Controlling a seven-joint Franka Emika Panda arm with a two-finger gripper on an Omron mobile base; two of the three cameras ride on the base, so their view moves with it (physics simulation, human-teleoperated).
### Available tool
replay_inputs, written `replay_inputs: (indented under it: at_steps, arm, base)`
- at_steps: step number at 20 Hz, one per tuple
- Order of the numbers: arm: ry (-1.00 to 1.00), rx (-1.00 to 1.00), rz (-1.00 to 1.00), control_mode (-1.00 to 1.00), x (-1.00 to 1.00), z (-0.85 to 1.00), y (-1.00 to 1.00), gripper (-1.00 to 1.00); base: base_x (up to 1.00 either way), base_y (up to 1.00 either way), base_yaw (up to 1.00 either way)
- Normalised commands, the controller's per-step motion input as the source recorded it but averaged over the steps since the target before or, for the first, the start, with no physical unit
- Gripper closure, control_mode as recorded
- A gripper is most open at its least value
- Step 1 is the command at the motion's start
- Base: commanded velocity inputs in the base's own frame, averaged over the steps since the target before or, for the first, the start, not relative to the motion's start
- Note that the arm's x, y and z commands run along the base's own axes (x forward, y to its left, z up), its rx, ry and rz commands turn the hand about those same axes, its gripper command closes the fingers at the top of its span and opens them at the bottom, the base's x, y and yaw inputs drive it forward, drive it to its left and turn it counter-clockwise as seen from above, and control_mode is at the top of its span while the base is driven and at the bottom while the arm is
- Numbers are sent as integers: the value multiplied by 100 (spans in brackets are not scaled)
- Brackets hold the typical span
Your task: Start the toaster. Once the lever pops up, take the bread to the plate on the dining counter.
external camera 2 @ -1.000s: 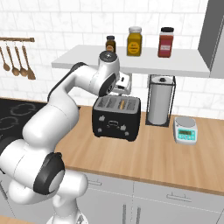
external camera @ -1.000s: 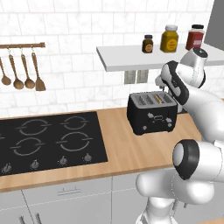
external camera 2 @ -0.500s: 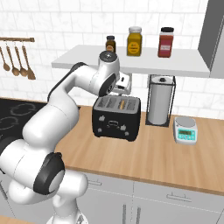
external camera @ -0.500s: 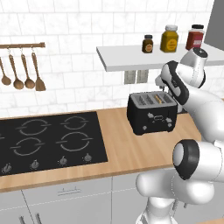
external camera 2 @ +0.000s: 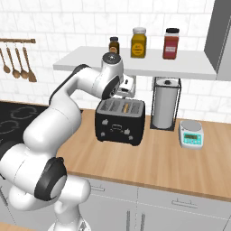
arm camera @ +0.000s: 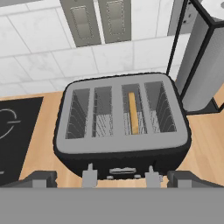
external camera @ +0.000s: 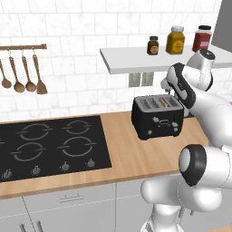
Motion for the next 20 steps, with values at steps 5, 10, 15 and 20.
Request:
replay_inputs:
  at_steps: [5,10,15,20]
  arm:
    - [0,0,0,-100,0,0,0,-100]
    - [0,0,0,-100,0,0,0,-100]
    - [0,0,0,-100,0,0,0,-100]
    - [0,0,0,-100,0,0,0,-100]
  base:
    - [0,0,0]
    - [0,0,0]
    - [0,0,0]
    - [0,0,0]
